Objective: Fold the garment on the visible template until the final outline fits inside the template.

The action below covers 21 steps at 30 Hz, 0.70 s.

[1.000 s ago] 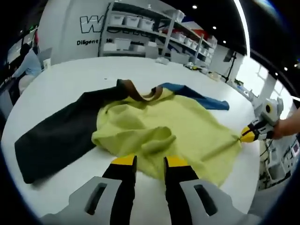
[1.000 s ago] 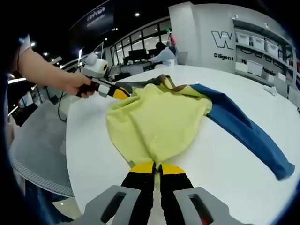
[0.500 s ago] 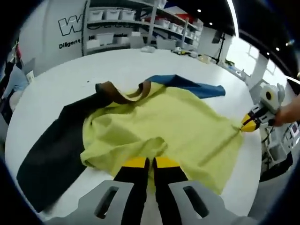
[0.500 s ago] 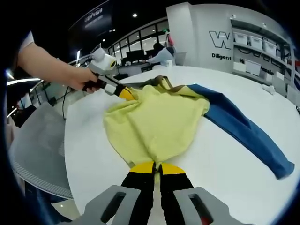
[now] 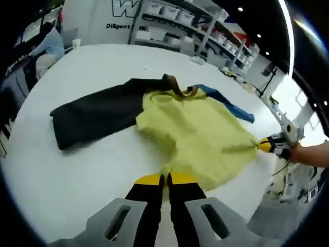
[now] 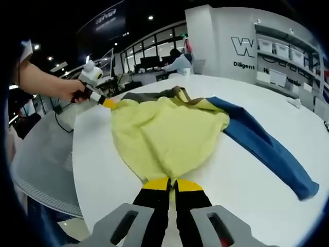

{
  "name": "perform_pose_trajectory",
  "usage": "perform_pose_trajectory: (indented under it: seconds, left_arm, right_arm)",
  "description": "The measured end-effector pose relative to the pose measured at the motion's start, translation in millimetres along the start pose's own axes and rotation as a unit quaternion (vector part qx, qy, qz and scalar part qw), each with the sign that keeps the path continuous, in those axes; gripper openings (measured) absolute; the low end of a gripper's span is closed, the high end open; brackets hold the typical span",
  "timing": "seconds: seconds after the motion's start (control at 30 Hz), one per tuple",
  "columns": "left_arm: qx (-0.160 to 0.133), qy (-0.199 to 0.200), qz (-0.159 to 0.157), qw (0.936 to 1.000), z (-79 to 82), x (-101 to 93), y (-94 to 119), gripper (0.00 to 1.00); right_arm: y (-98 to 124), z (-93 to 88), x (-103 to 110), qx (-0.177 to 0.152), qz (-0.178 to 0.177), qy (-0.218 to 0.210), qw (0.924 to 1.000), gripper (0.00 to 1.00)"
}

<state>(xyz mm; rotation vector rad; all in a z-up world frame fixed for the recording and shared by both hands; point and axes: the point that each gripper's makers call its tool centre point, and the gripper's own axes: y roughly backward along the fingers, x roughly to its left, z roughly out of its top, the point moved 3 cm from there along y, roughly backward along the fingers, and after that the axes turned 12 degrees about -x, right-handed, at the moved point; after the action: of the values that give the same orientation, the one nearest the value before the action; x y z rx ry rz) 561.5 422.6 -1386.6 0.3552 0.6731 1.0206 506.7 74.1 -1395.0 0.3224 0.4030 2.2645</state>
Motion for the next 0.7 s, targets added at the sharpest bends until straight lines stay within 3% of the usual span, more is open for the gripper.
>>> perform_pose_trajectory:
  seconds: [0.07,0.3,0.43,0.7]
  left_arm:
    - [0.006,0.030,0.007,0.9995,-11.1,0.9,11,0.02]
    - [0.030,0.065,0.011,0.9974,-47.4,-3.4,30,0.03]
    - [0.052,0.088,0.017,0.9947,-67.7,-9.1,35,0.03]
    - [0.072,0.109,0.021,0.9911,-87.4,-19.1,41,0.03]
  right_arm:
    - [1,-1.1,1,0.002,0.002,0.003,1.0000,0.00]
    - [8,-14.1,5,0.030,0.012,0.012,0.9994,0.00]
    - [18,-30.4,7,0.072,0.017,0.024,0.9970,0.00]
    - [38,-44.9,11,0.096,0.023,0.014,0.9951,0.00]
